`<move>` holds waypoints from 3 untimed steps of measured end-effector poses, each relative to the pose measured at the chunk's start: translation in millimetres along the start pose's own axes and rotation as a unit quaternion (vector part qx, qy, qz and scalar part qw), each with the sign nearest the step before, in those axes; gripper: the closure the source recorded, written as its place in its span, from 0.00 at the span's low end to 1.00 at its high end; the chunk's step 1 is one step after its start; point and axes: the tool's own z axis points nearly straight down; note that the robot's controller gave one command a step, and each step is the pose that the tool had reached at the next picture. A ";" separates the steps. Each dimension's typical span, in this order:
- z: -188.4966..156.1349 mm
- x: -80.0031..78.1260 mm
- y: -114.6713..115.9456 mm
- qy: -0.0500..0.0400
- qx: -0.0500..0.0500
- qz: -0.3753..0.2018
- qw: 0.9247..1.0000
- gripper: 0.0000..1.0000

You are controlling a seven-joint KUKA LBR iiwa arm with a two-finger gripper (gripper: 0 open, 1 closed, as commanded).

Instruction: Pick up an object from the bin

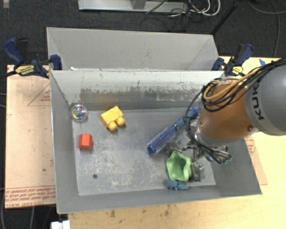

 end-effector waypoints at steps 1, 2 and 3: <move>-31.6 -13.2 33.9 -0.002 0.002 -0.157 0.988 0.00; -31.6 -49.2 32.6 -0.002 0.002 -0.301 0.954 0.00; -1.0 -66.8 33.8 -0.002 0.002 -0.344 0.939 0.00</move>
Offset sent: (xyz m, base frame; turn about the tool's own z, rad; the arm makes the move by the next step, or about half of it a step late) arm -0.0067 0.0343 0.0317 -0.3173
